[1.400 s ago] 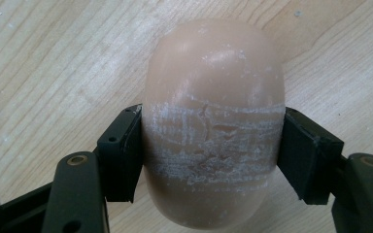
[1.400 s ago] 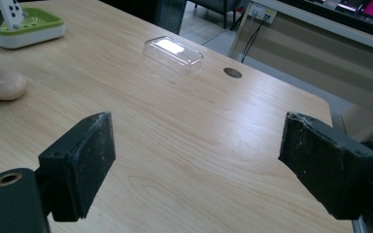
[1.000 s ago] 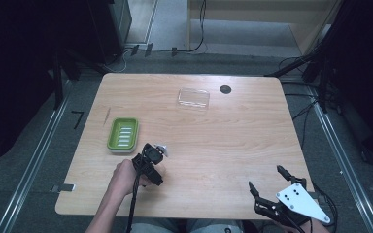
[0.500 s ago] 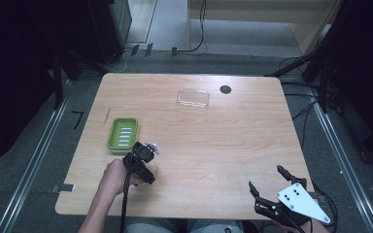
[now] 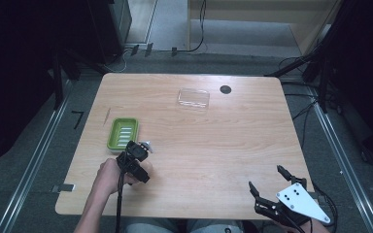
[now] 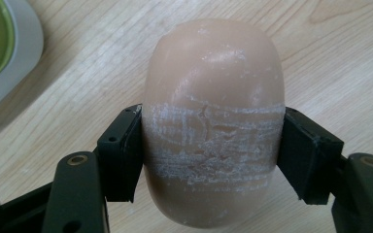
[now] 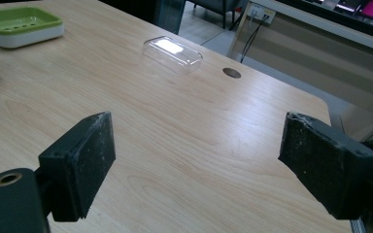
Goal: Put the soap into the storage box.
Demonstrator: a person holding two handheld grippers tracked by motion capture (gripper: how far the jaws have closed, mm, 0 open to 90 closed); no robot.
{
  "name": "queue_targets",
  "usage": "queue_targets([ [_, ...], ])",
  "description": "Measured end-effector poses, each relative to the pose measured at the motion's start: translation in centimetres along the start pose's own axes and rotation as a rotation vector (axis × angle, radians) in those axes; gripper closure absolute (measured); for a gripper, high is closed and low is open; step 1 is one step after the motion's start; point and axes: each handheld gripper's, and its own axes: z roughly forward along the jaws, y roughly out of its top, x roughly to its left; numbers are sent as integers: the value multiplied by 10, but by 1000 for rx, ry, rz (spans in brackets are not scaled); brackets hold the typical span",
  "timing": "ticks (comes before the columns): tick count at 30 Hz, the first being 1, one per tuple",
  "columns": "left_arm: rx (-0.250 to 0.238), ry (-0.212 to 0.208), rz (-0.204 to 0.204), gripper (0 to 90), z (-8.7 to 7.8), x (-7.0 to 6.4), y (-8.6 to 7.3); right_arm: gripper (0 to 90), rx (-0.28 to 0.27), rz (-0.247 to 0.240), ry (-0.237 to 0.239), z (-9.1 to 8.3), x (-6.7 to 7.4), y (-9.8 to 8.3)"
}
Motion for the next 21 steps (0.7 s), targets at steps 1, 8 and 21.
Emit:
queue_targets([
  [1, 4, 7, -3, 334, -1, 3, -1, 133, 0, -1, 1, 0, 0, 0],
  [8, 2, 17, -27, 335, -4, 9, -6, 133, 0, -2, 2, 0, 0, 0],
  [21, 0, 33, -78, 334, -8, 24, -15, 133, 0, -1, 4, 0, 0, 0],
])
